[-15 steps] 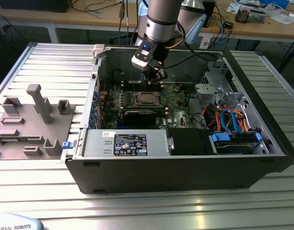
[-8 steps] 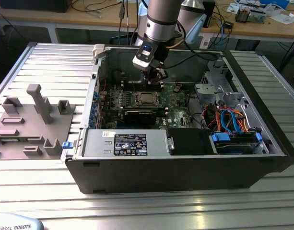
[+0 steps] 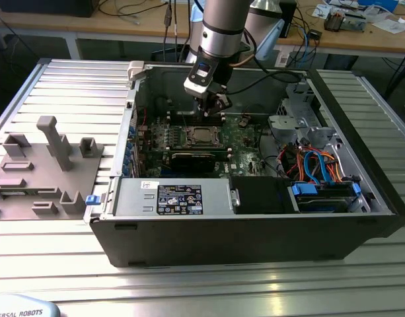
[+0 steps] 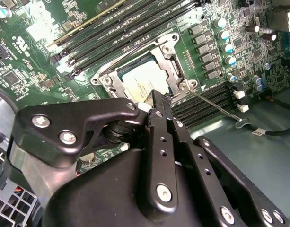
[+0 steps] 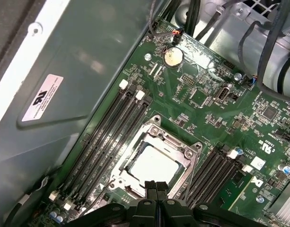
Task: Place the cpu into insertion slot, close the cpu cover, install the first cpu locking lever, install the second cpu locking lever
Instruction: 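Install the first cpu locking lever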
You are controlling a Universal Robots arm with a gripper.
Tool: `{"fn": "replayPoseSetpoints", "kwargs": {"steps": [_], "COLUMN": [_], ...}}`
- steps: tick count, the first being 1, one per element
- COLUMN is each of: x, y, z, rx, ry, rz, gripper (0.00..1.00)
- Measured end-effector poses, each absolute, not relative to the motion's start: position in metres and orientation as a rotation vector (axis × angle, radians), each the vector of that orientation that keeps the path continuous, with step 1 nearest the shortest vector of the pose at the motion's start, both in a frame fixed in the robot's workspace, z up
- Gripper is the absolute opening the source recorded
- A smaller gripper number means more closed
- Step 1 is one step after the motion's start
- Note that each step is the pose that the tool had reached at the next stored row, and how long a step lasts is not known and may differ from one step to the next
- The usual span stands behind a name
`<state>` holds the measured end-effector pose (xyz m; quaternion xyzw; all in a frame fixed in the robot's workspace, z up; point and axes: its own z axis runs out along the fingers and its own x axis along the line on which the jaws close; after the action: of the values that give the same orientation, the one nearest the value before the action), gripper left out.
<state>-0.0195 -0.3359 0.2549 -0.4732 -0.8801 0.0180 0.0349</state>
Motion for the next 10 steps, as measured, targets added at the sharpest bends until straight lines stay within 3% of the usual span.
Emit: {"fn": "replayPoseSetpoints", "kwargs": {"steps": [10], "x": [-0.0195], "y": [-0.3359], "z": [0.255], "rx": [-1.395], "ry": [-2.737], "rz": [0.058], "gripper": [0.11]}}
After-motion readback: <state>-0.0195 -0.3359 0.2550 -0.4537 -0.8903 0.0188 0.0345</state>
